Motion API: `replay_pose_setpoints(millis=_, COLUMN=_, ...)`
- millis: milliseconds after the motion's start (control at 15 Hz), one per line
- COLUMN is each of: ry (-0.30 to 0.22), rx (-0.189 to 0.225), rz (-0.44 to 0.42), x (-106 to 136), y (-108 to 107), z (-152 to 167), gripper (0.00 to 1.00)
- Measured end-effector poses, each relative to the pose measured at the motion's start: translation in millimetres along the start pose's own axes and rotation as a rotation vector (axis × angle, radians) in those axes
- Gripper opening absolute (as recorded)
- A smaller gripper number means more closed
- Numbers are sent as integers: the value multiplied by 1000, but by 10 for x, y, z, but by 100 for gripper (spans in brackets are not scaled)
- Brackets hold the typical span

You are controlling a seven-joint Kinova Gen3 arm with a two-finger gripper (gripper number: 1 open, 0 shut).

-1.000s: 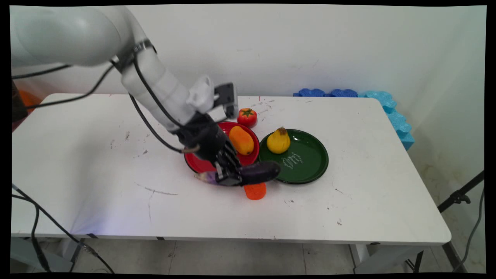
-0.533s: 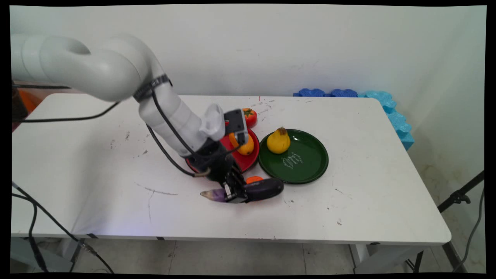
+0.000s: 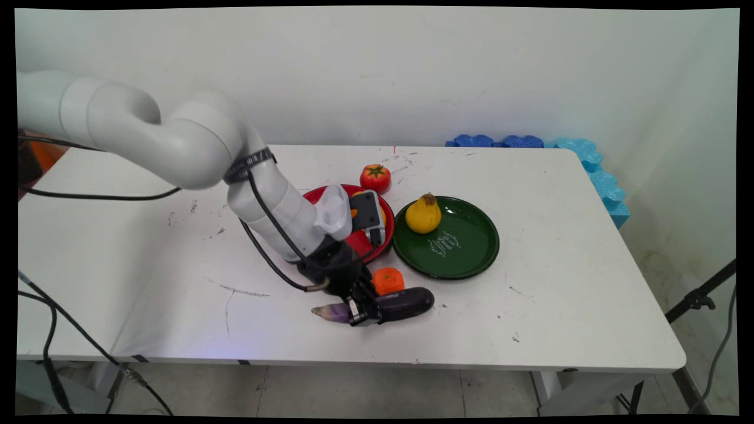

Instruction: Place the picked object on the table

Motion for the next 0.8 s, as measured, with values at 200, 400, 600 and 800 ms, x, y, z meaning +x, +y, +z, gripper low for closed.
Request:
replay_pose_setpoints(millis=200, ry=-1, rx=2, rz=3, x=-21, y=17, z=119, gripper=0)
replay_pose_setpoints(millis=400, ry=0, rx=4, rz=8, x=-25, y=28, z=215, gripper=0)
replay_pose_setpoints(millis=600, ry=2, rx=5, rz=12, x=-26, y=32, z=274, gripper=0)
replay_pose_setpoints(millis=800, ry=6, rx=5, rz=19, x=-21, y=35, z=308, gripper=100)
